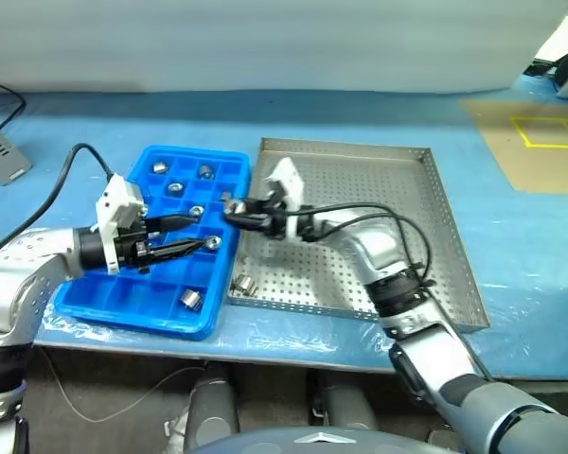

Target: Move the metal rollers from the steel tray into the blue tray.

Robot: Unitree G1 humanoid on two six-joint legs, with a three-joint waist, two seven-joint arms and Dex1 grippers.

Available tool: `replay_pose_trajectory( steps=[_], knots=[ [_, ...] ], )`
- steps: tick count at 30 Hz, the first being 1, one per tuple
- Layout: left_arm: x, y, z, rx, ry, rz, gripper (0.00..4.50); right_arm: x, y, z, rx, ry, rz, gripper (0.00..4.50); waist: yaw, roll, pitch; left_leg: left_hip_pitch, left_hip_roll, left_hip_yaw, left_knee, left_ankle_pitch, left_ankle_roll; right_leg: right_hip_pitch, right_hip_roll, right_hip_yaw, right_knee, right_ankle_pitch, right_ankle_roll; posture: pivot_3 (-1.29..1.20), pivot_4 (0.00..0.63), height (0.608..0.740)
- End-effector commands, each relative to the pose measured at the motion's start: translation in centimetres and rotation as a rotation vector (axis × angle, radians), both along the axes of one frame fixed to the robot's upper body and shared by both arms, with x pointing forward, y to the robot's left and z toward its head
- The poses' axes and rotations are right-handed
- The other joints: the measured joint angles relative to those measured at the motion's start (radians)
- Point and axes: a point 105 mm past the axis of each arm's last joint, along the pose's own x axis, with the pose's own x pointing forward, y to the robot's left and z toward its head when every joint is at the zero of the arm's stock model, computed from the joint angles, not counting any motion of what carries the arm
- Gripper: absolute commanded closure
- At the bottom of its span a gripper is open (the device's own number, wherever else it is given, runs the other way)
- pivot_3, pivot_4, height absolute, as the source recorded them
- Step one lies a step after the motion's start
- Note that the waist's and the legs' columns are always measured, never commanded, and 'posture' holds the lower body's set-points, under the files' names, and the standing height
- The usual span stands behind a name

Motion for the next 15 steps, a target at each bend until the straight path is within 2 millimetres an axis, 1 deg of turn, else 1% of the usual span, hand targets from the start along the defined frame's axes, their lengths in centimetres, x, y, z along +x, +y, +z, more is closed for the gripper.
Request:
replay_pose_trajectory(
  steps=[1,4,7,11,15],
  knots=[
    [-0.7,1.7,1.8,0.018,-0.074,0.102,1.76,-0.4,2.8,0.7,-0.012,-0.067,0.066,2.85,0.020,-0.001,0.000,0.000,0.000,-0.001,-0.001,0.000,-0.001,0.000,-0.001,-0.001,0.000,0.000,0.000,0.17,0.150,0.740],
    [-1.4,3.1,2.2,0.017,-0.090,0.185,1.76,-1.3,5.3,0.8,-0.023,-0.053,0.122,2.85,0.044,-0.002,0.000,0.000,-0.001,-0.004,-0.004,0.001,-0.002,0.000,-0.001,-0.001,-0.001,0.000,0.000,0.21,0.150,0.740],
    [-2.3,3.3,2.2,0.016,-0.089,0.222,1.76,-1.5,6.6,-0.2,-0.064,-0.028,0.135,2.85,0.059,-0.003,0.000,0.000,-0.001,-0.008,-0.007,0.002,-0.003,0.000,-0.001,-0.002,-0.002,0.000,0.000,0.24,0.150,0.740],
    [-3.0,3.2,2.0,0.008,-0.082,0.243,1.76,-1.6,6.7,-1.7,-0.115,0.014,0.138,2.85,0.075,-0.003,-0.001,0.000,-0.001,-0.010,-0.010,0.004,-0.007,-0.001,-0.001,-0.003,-0.003,0.000,0.000,0.24,0.150,0.740],
    [-3.1,3.0,1.8,0.000,-0.072,0.246,1.76,-2.9,6.8,-2.6,-0.137,0.038,0.207,2.85,0.080,-0.003,-0.001,0.000,-0.001,-0.015,-0.013,0.007,-0.011,-0.001,0.000,-0.006,-0.002,-0.001,-0.001,0.25,0.150,0.740]
  ],
)
